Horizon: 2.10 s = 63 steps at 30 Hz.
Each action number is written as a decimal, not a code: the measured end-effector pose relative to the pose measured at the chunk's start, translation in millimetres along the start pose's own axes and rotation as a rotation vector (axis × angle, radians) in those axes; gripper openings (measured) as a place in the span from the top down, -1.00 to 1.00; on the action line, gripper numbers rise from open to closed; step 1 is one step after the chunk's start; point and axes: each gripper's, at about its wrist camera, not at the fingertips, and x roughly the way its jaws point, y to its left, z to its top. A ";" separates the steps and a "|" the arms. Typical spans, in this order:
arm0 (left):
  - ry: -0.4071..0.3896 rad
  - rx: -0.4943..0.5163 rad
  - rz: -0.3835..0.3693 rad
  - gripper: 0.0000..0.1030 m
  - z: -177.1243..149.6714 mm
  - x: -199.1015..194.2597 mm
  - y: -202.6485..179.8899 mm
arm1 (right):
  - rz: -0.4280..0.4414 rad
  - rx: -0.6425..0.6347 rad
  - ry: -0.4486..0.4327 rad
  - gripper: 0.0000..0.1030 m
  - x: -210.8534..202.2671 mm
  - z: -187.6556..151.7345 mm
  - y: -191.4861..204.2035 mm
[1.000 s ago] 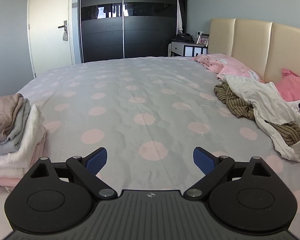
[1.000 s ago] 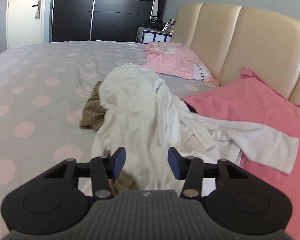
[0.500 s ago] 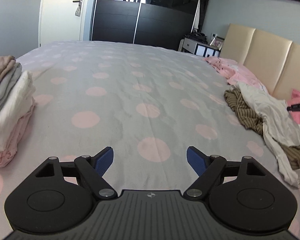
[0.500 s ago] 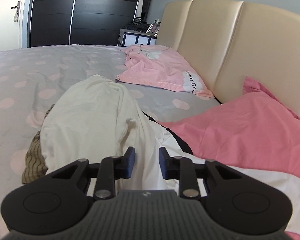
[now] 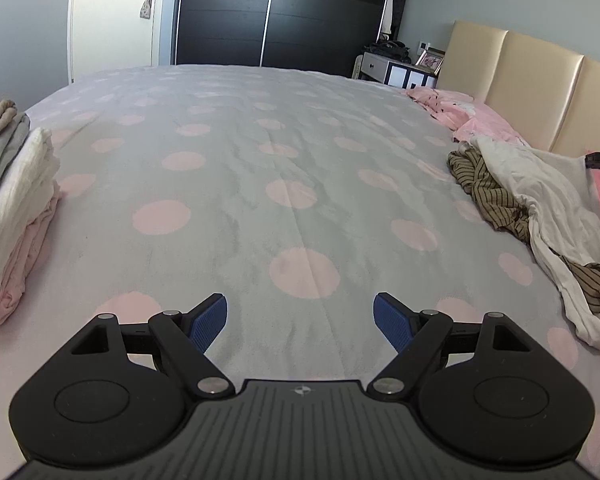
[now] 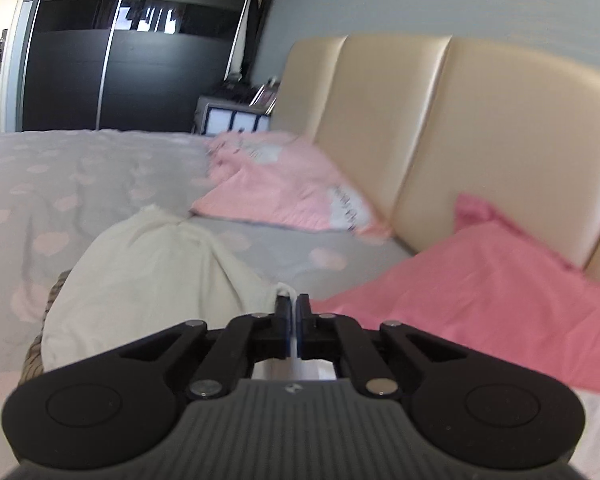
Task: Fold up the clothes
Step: 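Reach the right tool into the clothes pile and grasp the white shirt, then lift the white shirt with the right tool and drag it onto the open bed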
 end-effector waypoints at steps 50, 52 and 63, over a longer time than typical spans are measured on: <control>-0.152 0.113 -0.029 -0.57 -19.8 -153.6 3.8 | 0.630 -0.195 -0.100 0.95 -438.4 -51.3 41.6; -0.118 0.116 -0.044 -0.57 -24.4 -146.3 3.6 | 0.601 -0.207 -0.021 0.95 -425.4 -75.0 33.6; 0.083 0.198 -0.066 -0.57 -44.7 -97.7 -17.1 | 0.530 -0.186 0.242 0.82 -381.6 -159.8 27.0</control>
